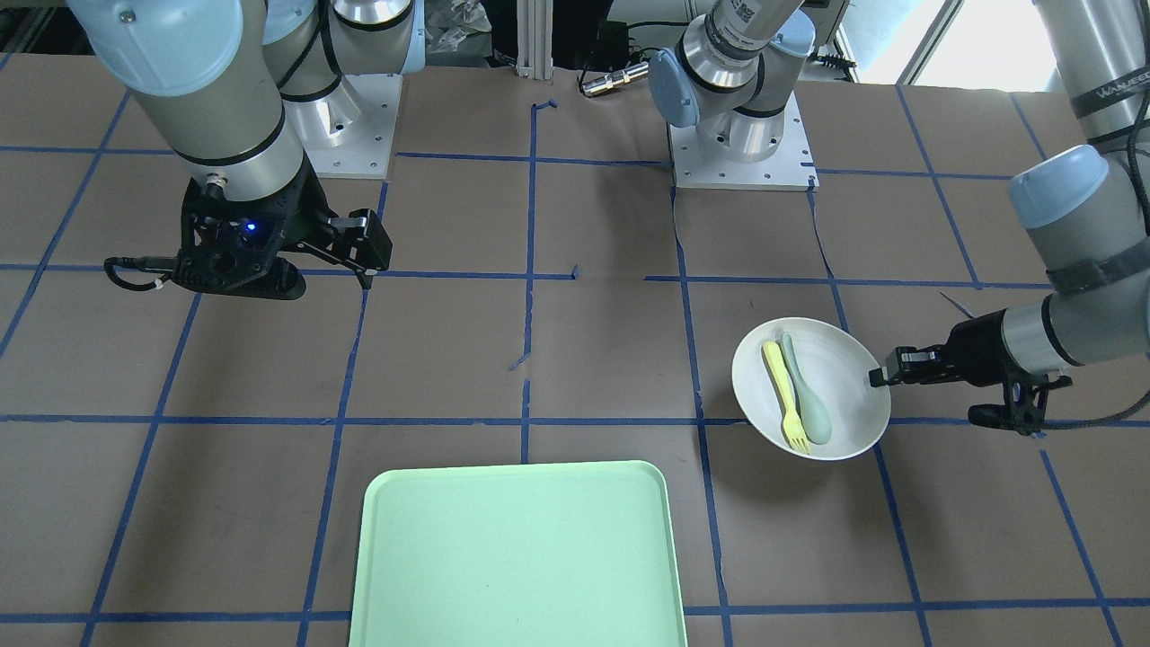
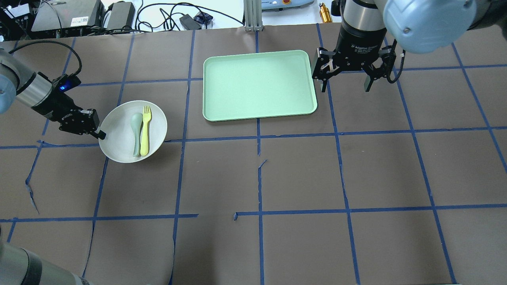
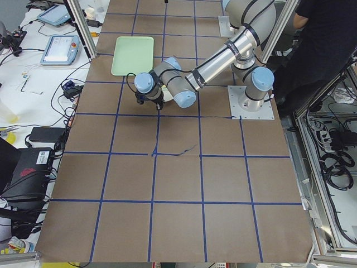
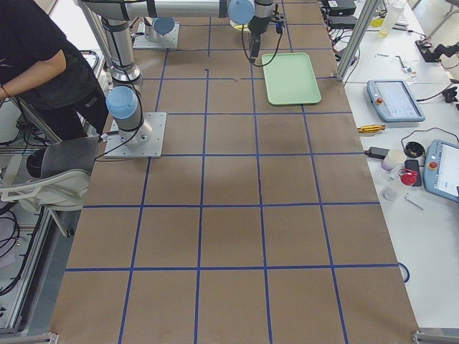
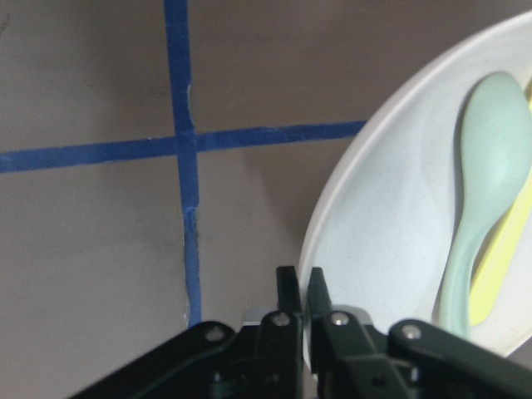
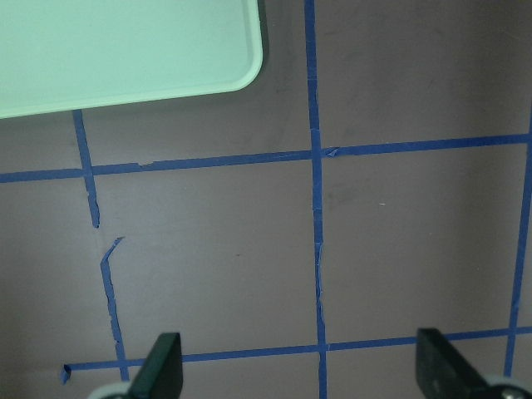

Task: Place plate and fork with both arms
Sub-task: 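Carry the plate with the left gripper onto the green tray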

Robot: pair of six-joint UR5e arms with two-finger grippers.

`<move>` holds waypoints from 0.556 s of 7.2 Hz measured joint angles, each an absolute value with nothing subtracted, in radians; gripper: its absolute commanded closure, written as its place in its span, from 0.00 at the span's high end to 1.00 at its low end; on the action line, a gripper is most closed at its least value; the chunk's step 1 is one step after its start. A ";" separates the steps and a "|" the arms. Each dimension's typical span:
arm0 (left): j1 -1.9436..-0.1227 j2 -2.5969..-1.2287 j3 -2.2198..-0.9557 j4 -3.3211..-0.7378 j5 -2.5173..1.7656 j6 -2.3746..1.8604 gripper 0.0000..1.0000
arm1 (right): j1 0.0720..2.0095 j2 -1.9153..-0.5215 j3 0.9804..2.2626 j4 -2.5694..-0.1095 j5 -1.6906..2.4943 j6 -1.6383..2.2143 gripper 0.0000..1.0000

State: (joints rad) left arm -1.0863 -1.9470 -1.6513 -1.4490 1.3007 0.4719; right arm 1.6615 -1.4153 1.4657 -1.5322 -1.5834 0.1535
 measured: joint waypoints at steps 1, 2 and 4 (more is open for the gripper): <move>-1.156 -1.970 -1.580 -1.450 1.255 0.393 0.00 | 1.661 -1.415 1.465 -1.532 -1.581 0.153 1.00; -1.244 -2.010 -1.493 -1.447 1.232 0.290 0.00 | 1.661 -1.415 1.466 -1.534 -1.580 0.152 1.00; -1.409 -2.136 -1.333 -1.390 1.218 0.100 0.00 | 1.659 -1.414 1.467 -1.533 -1.574 0.153 1.00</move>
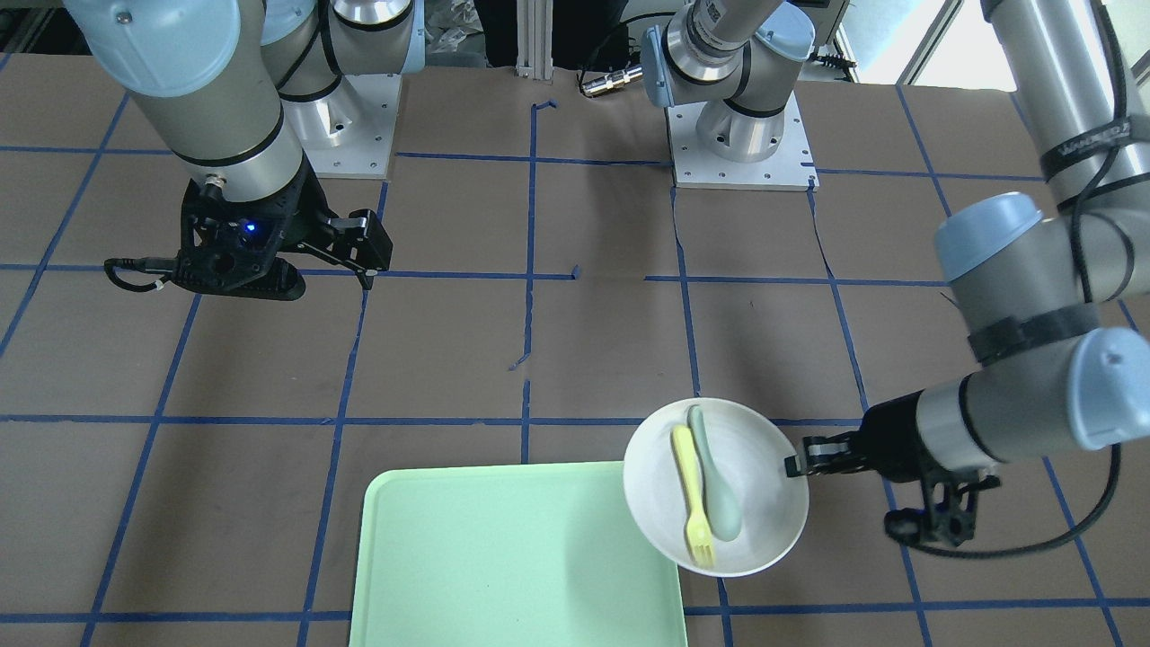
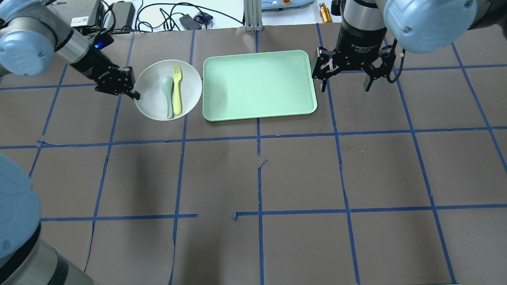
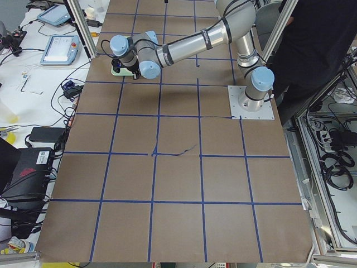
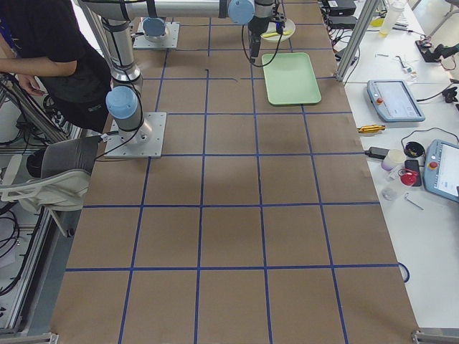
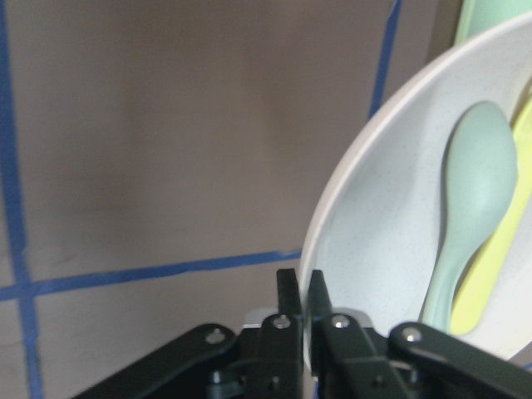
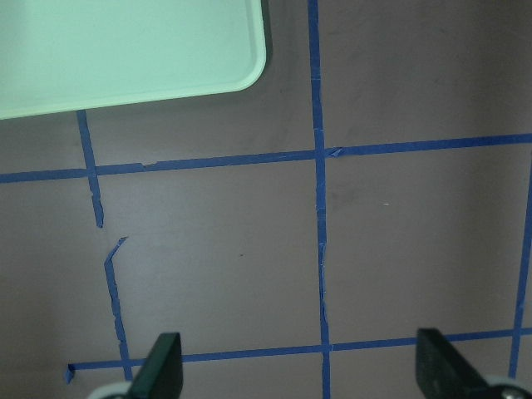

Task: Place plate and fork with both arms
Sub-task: 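Carry the plate with the left gripper onto the green tray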

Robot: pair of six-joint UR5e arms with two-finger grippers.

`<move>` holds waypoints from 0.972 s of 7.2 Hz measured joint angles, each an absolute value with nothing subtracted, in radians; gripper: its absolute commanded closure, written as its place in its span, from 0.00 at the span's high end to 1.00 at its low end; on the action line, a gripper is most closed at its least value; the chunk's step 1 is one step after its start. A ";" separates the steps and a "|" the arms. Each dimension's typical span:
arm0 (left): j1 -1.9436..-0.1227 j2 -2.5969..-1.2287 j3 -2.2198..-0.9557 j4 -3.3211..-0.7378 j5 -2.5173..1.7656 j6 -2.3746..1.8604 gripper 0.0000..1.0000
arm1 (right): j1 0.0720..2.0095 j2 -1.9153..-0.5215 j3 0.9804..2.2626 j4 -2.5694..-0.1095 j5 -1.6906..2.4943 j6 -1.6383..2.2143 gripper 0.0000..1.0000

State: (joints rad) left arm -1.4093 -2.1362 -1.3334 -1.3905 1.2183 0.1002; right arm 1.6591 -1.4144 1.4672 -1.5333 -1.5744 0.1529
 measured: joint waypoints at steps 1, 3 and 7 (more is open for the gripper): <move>-1.476 -2.206 -1.284 -1.319 1.214 0.019 0.00 | 1.659 -1.414 1.468 -1.533 -1.572 0.155 1.00; -1.575 -2.325 -1.193 -1.241 1.193 -0.080 0.00 | 1.658 -1.413 1.469 -1.534 -1.570 0.156 1.00; -1.633 -2.394 -1.157 -1.236 1.172 -0.100 0.20 | 1.659 -1.413 1.470 -1.535 -1.569 0.158 1.00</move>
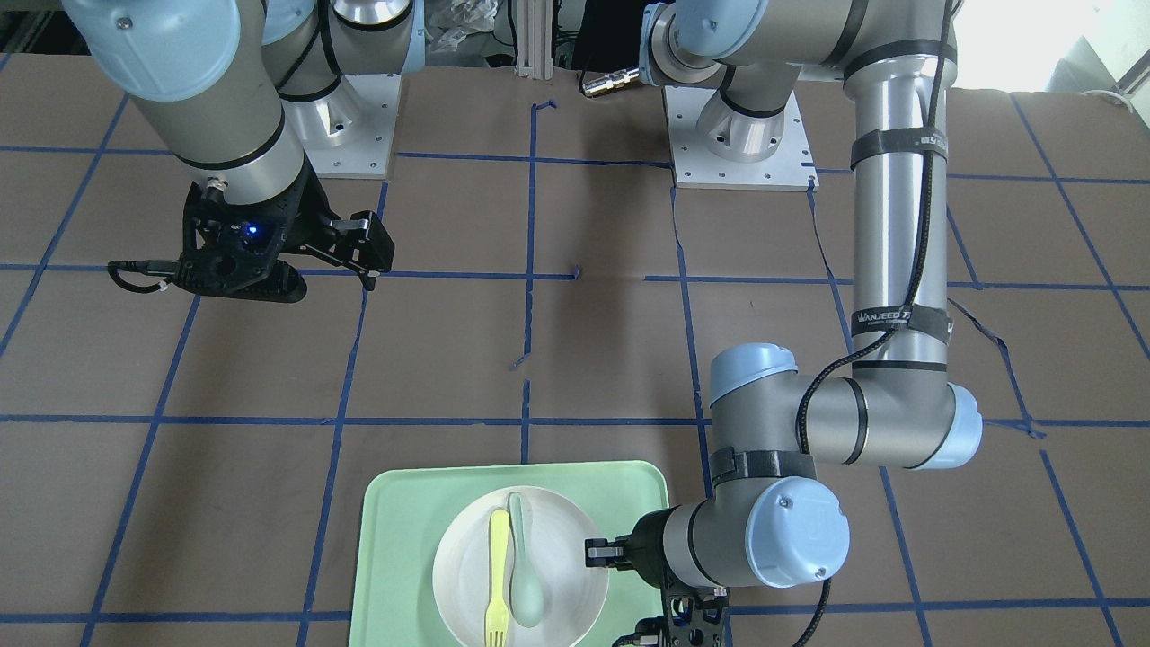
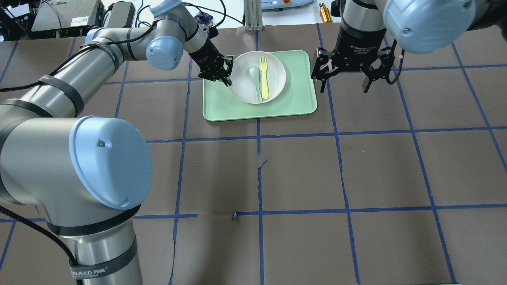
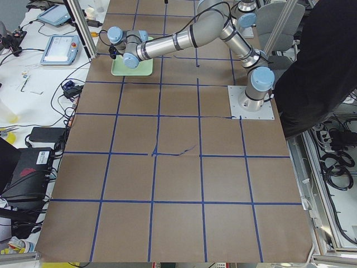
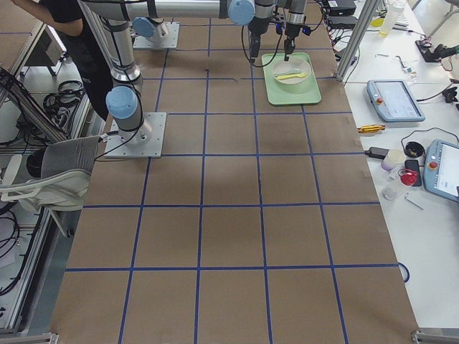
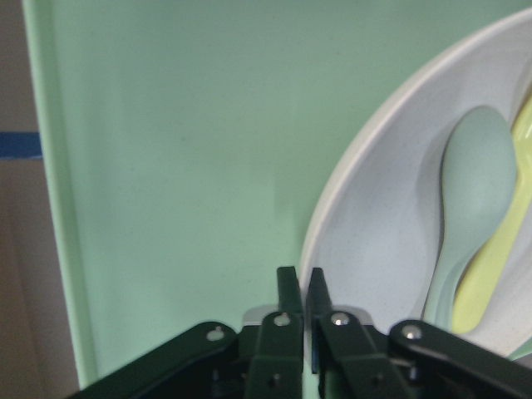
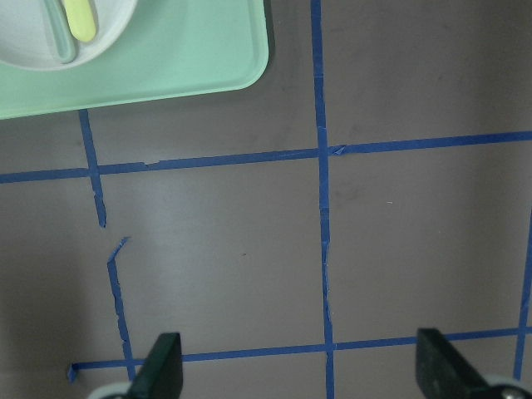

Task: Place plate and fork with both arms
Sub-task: 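Open and raise the left gripper while the right gripper moves over the plate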

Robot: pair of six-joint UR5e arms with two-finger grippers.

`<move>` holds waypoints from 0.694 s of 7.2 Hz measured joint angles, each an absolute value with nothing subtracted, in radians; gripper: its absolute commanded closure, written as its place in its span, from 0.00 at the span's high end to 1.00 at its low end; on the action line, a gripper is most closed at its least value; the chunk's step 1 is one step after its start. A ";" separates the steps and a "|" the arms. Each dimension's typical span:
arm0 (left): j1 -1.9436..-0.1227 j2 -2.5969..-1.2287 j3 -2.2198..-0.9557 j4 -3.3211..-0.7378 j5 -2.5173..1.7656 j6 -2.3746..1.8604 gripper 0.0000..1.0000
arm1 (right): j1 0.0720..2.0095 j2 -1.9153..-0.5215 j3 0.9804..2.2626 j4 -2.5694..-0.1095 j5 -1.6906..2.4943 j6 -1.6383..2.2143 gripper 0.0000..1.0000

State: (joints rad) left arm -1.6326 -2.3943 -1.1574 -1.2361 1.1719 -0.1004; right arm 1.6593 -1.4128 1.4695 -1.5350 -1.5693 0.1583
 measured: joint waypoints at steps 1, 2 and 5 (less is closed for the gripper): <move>-1.640 -2.395 -1.161 -1.233 1.172 -0.099 0.81 | 1.659 -1.413 1.470 -1.536 -1.570 0.160 1.00; -1.649 -2.397 -1.164 -1.222 1.173 -0.098 1.00 | 1.660 -1.411 1.469 -1.540 -1.570 0.162 1.00; -1.652 -2.359 -1.182 -1.165 1.193 -0.110 1.00 | 1.664 -1.362 1.461 -1.639 -1.572 0.169 1.00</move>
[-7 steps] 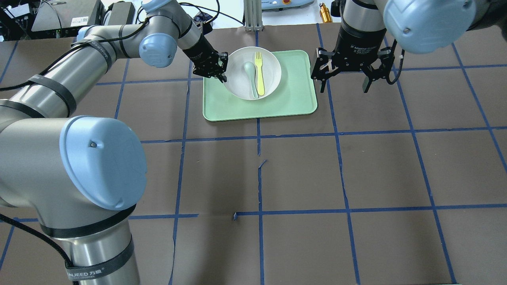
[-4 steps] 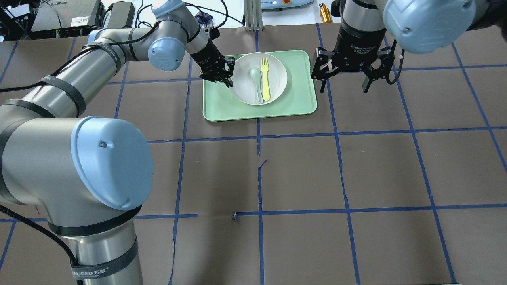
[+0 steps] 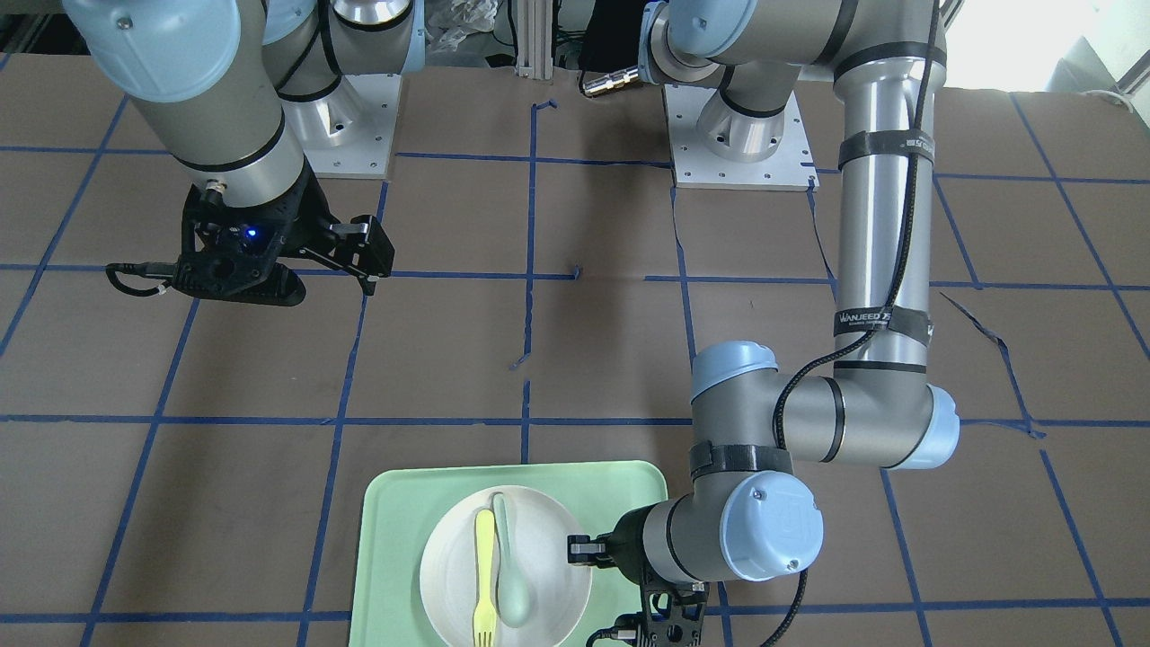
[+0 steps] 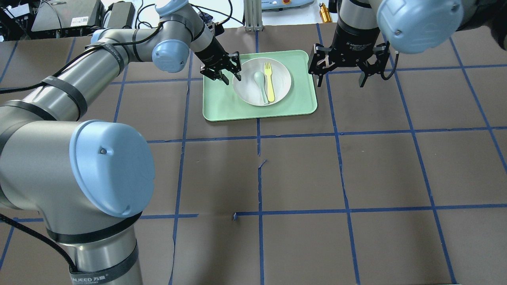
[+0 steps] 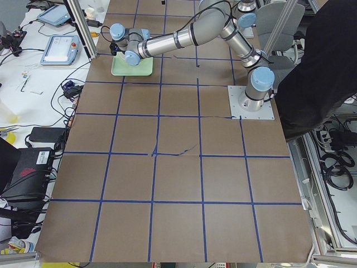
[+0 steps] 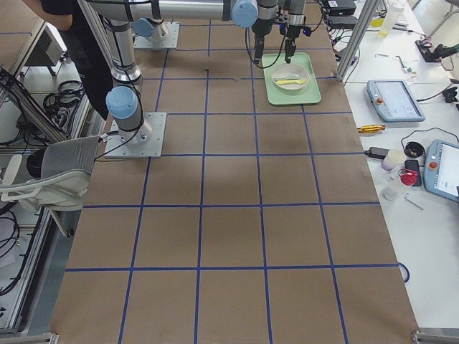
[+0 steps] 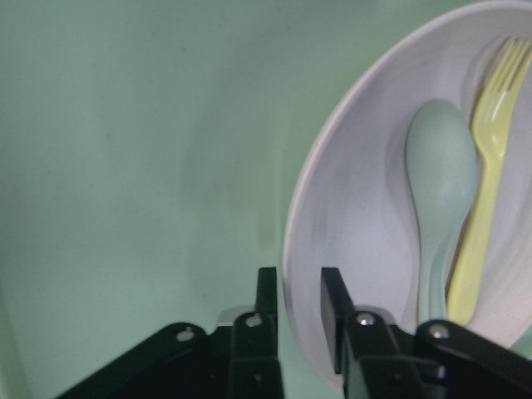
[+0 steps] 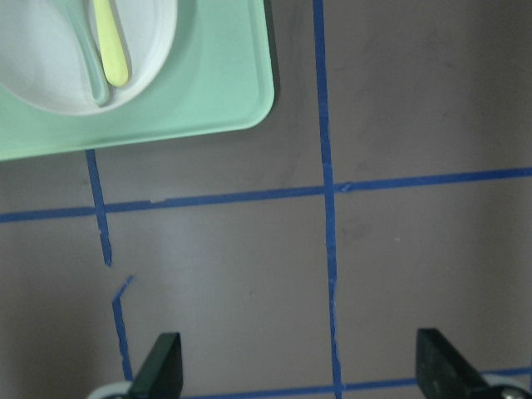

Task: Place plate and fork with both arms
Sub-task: 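Open and raise the left gripper while the right gripper moves over the plate, then lower the right gripper and grasp the yellow fork on the plate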

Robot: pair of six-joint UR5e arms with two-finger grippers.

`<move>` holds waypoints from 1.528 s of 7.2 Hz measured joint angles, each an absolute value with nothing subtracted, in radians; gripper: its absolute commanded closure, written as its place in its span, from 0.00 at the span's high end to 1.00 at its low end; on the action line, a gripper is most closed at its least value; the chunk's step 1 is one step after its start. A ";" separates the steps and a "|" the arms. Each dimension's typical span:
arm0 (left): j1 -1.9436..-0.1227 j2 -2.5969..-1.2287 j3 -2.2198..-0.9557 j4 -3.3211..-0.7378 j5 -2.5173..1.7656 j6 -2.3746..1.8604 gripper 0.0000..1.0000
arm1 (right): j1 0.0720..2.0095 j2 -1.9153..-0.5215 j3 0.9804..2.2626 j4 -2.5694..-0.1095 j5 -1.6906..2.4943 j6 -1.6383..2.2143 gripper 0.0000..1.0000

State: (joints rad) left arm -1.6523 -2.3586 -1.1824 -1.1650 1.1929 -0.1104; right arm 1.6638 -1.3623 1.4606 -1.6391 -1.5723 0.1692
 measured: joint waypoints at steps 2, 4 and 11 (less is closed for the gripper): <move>-1.636 -2.264 -1.227 -1.214 1.299 -0.109 1.00 | 1.679 -1.257 1.451 -1.849 -1.571 0.185 0.91; -1.583 -2.135 -1.297 -1.317 1.398 -0.062 1.00 | 1.722 -1.102 1.376 -2.011 -1.568 0.210 0.57; -1.518 -1.990 -1.437 -1.377 1.586 0.039 1.00 | 1.786 -0.789 1.196 -2.124 -1.520 0.270 0.42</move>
State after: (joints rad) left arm -1.5182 -1.9904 -1.4373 -1.3774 1.5860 0.0388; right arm 1.7861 -0.7894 1.1963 -2.1244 -1.5197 0.2699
